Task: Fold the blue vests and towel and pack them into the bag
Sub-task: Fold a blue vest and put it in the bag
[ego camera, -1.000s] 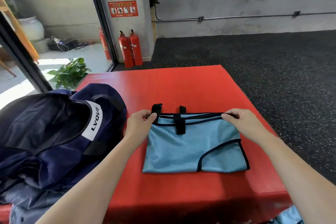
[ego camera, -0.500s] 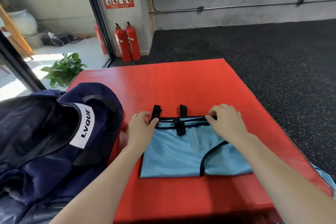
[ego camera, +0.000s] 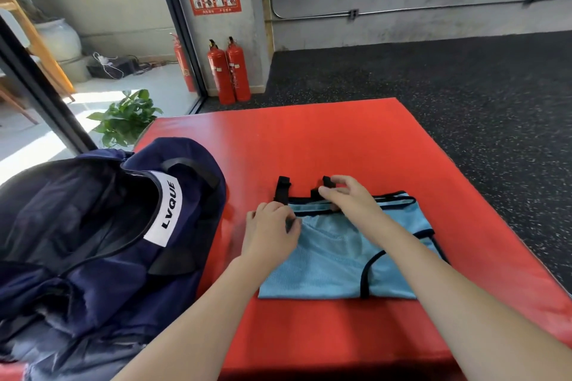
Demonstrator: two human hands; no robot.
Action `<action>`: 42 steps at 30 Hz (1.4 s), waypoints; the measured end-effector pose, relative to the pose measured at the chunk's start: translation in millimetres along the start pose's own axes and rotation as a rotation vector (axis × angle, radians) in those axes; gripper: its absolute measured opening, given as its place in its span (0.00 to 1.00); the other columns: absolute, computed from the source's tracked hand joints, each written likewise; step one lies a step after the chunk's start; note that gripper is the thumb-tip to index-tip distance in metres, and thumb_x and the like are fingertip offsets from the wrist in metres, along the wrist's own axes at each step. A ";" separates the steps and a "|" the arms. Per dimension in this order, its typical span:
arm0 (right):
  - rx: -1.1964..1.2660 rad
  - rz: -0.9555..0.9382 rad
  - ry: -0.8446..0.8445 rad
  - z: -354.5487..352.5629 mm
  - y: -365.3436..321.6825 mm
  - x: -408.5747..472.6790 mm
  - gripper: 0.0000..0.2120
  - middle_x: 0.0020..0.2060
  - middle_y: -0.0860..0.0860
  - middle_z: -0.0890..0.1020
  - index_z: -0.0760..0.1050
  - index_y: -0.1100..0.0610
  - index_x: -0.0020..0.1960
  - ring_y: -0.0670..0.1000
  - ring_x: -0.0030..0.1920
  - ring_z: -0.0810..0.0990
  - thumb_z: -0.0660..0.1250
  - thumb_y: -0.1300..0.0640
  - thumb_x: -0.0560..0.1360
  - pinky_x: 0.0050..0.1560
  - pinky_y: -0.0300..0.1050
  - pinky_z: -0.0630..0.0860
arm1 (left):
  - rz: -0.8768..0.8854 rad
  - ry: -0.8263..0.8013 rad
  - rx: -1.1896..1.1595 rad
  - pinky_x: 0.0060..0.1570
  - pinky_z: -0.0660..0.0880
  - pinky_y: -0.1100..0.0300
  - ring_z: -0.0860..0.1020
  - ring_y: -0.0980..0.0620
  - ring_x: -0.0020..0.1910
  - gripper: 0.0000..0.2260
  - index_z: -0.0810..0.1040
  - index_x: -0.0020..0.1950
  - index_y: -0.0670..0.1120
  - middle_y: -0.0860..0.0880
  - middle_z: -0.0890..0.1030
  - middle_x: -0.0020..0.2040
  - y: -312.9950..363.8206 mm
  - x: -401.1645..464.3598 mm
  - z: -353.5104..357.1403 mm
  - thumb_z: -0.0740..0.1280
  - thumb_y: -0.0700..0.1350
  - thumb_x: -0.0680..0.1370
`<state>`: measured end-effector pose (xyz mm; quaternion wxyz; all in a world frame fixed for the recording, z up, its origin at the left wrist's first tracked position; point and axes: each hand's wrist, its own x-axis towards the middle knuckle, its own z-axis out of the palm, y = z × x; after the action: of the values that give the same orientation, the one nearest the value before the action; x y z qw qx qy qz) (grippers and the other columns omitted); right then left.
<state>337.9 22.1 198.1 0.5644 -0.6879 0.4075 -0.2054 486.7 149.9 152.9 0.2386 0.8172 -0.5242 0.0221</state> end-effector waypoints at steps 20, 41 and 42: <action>-0.829 -0.172 0.012 -92.9 38.0 5.8 0.08 0.62 0.42 0.79 0.78 0.42 0.52 0.49 0.65 0.75 0.74 0.51 0.75 0.69 0.56 0.68 | 0.105 -0.076 -0.162 0.64 0.68 0.54 0.67 0.53 0.60 0.10 0.82 0.59 0.53 0.56 0.72 0.56 -46.5 42.1 -0.8 0.71 0.45 0.78; -0.689 -0.139 0.182 -134.7 74.3 24.3 0.06 0.47 0.39 0.82 0.78 0.40 0.41 0.48 0.52 0.79 0.72 0.43 0.75 0.60 0.58 0.75 | 0.042 -0.211 -0.245 0.54 0.69 0.60 0.75 0.55 0.48 0.06 0.81 0.47 0.55 0.54 0.77 0.48 -55.9 58.2 -10.9 0.72 0.43 0.77; -0.689 -0.132 0.184 -134.4 73.6 24.3 0.06 0.47 0.39 0.82 0.78 0.40 0.41 0.48 0.52 0.79 0.72 0.43 0.75 0.60 0.58 0.75 | 0.047 -0.215 -0.252 0.54 0.69 0.60 0.74 0.55 0.49 0.07 0.80 0.46 0.57 0.55 0.76 0.48 -56.2 57.8 -11.3 0.73 0.44 0.76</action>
<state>228.1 -81.2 161.8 0.2459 -0.8413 0.4565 -0.1529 563.9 124.6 158.8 0.2814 0.7658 -0.5644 -0.1257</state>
